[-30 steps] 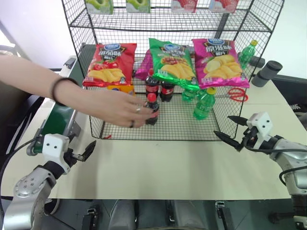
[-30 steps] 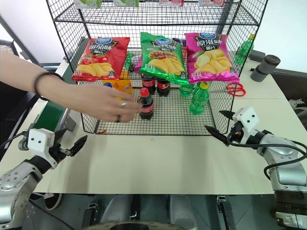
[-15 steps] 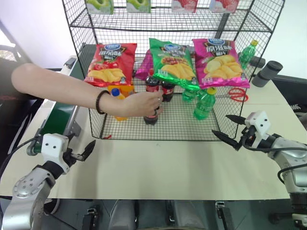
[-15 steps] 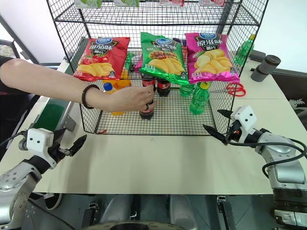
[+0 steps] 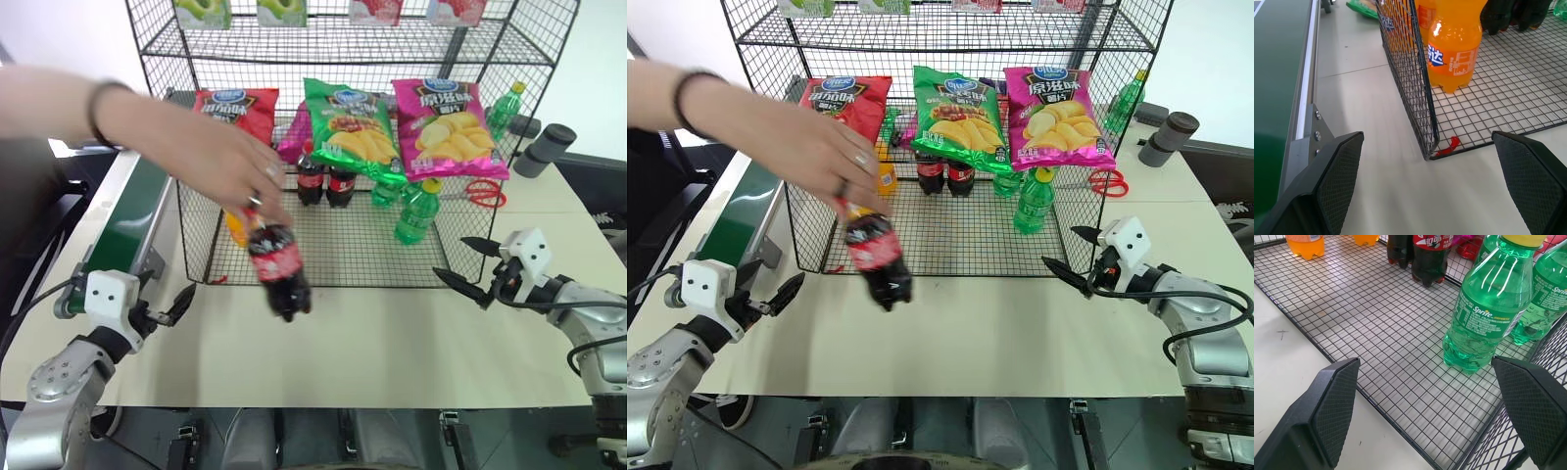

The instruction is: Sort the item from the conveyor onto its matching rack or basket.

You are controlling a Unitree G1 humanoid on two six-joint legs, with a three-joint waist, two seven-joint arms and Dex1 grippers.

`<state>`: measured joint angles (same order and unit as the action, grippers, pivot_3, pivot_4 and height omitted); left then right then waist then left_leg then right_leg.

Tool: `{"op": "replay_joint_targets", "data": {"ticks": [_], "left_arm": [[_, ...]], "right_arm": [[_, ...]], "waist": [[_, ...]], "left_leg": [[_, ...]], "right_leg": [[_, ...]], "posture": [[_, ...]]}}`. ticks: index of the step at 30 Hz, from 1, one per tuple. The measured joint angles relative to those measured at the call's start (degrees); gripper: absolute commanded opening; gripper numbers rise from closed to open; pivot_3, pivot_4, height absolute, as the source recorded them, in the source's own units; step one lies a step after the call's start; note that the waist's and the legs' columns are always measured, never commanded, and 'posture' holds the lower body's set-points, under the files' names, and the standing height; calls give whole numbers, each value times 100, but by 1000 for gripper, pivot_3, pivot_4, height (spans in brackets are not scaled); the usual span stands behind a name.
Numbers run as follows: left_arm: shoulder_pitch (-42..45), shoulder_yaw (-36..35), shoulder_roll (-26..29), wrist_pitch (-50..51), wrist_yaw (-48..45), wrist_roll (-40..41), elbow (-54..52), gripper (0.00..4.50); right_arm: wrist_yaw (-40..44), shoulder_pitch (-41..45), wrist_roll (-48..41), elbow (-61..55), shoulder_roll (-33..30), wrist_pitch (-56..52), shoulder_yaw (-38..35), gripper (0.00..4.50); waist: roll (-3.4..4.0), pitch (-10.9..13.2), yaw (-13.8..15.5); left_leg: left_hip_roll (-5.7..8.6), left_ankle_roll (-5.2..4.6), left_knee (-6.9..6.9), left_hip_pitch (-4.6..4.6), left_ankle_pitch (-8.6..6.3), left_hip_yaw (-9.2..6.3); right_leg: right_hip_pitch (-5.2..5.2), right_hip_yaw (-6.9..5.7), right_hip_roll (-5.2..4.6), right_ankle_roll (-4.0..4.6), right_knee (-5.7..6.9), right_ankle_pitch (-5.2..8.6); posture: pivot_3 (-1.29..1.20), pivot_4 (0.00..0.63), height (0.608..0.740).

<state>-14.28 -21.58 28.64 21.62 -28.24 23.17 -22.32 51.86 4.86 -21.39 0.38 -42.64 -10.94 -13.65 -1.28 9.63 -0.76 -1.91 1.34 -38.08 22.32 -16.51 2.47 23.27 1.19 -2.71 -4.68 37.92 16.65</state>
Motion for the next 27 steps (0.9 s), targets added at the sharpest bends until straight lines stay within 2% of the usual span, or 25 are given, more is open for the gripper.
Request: {"op": "replay_joint_targets", "data": {"ticks": [7, 17, 27], "left_arm": [[97, 6, -19, -1, 60, -12, 34, 4500], [206, -19, -242, -95, 393, -21, 215, 4500], [332, -138, -267, -68, 801, -140, 371, 4500]], "right_arm": [[-195, 118, 43, -168, 170, -60, 200, 4478], [-705, 496, 151, -726, 804, -208, 734, 4478], [-825, 590, 217, -825, 1050, -282, 1080, 4478]], "waist": [[0, 0, -8], [0, 0, -7], [-1, -1, -4]], "left_leg": [[-1, 0, 0, -1, 0, 0], [0, 0, -2, -1, 0, -1], [0, 0, -2, 0, 0, -2]], "right_leg": [[0, 0, 1, 0, 2, 0], [1, 0, -1, -1, 5, -1], [1, -1, -3, -1, 5, -1]], "posture": [[0, 150, 734], [0, 150, 734], [0, 150, 734]]}}
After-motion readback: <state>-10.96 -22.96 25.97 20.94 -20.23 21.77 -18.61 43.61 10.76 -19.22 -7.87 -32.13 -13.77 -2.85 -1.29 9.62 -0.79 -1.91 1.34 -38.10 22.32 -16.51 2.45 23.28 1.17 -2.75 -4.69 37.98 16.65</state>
